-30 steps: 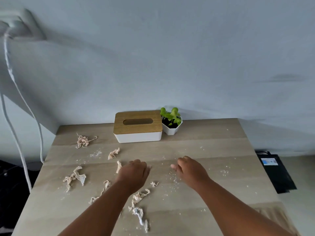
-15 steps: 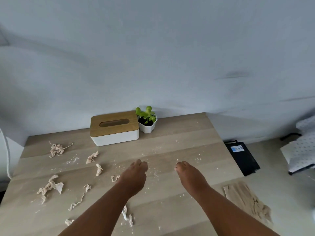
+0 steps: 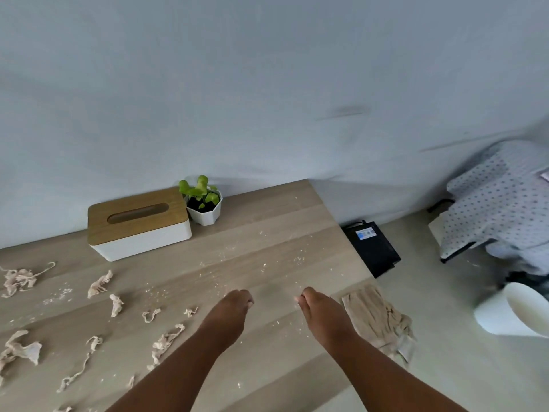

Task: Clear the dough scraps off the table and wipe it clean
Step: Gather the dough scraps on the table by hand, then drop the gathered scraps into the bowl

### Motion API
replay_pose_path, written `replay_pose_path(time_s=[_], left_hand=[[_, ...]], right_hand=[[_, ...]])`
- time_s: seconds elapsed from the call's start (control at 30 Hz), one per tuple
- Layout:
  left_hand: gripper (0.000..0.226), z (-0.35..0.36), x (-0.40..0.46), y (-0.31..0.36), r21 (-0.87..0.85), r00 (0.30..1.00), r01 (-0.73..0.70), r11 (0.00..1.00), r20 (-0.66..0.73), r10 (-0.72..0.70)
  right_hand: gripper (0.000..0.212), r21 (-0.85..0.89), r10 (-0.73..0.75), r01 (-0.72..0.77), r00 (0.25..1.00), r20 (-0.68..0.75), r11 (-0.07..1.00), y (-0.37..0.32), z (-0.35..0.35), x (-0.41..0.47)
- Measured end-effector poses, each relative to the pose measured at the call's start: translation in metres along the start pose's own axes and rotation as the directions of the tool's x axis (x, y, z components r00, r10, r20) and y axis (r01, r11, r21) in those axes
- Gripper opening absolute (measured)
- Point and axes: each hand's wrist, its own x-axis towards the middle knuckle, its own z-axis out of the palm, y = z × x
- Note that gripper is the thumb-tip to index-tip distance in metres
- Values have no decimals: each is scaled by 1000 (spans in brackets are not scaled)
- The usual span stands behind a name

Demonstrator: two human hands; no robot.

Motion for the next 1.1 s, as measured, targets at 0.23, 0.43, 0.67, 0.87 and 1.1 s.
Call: replay_pose_path(time_s=[0.23, 0.43, 0.67, 0.87, 1.1], left_hand=[[21, 30, 6, 49, -94, 1000, -3, 996, 2, 3], [33, 61, 0, 99, -51, 997, -37, 998, 60, 40], [30, 115, -20, 167, -81, 993, -1, 997, 121, 11], [31, 167, -29, 226, -66, 981, 16, 998, 193, -3], [29, 236, -45, 306, -140, 950, -19, 990, 307, 62]], right_hand=[[39, 28, 135, -134, 988, -71, 991, 48, -2, -33], [34, 152, 275, -269, 961, -23, 951, 96, -4, -75], [36, 273, 390, -385, 920, 36, 882, 156, -9, -134], [41, 428, 516, -469, 857, 8, 772, 220, -6, -194], [44, 525, 643, -545, 766, -6, 654, 297, -11, -267]])
